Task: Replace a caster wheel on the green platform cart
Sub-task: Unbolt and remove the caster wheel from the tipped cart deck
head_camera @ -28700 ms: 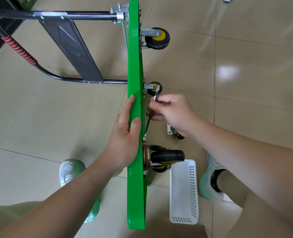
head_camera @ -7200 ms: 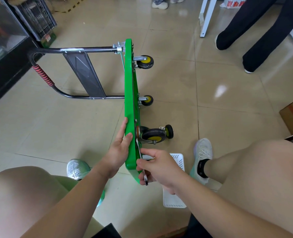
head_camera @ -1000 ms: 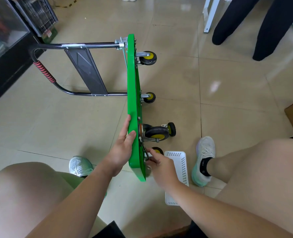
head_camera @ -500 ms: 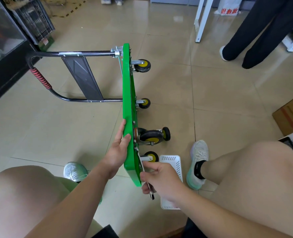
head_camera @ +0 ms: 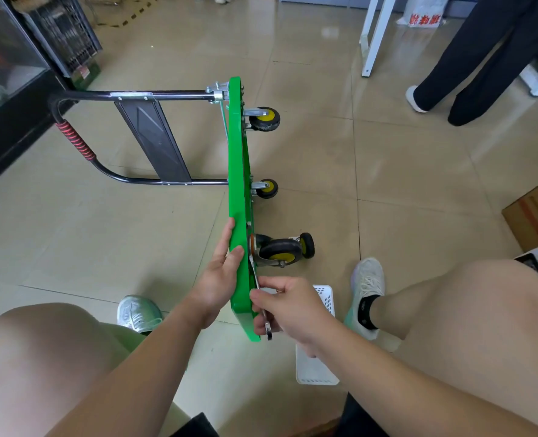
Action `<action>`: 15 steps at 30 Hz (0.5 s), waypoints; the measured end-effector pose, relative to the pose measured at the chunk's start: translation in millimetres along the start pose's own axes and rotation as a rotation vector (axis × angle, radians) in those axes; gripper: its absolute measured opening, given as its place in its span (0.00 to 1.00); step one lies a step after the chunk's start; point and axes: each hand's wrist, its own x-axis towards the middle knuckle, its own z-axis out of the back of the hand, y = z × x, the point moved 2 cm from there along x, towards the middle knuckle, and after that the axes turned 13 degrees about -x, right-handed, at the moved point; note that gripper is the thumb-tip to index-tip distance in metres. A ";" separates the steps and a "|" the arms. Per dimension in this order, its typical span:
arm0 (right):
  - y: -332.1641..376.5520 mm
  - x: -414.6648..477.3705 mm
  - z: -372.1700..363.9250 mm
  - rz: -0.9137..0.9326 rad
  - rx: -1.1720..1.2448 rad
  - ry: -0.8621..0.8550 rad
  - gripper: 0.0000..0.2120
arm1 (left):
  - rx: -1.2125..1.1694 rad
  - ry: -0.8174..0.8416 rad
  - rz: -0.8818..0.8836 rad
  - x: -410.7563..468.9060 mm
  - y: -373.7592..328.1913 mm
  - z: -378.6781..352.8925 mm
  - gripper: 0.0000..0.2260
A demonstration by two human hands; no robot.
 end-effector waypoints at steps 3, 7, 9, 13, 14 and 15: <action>-3.1 1.0 0.2 -0.007 -0.017 0.019 0.13 | -0.011 0.008 0.010 -0.1 -0.8 0.1 0.23; -16.5 9.3 2.3 0.005 -0.088 -0.033 0.16 | -0.025 0.020 0.016 -0.3 -1.0 -0.7 0.23; -27.5 17.8 2.2 -0.001 -0.189 -0.080 0.18 | -0.034 0.017 0.021 -0.8 -1.0 -1.0 0.23; -34.7 29.5 2.7 -0.012 -0.188 -0.116 0.18 | -0.029 0.018 0.027 -1.6 -2.9 -1.6 0.23; -34.1 30.8 2.9 -0.008 -0.169 -0.109 0.18 | -0.029 0.018 0.030 -1.6 -3.0 -1.6 0.23; -34.1 31.4 3.2 -0.001 -0.167 -0.101 0.19 | -0.031 0.018 0.030 -1.8 -3.1 -1.6 0.23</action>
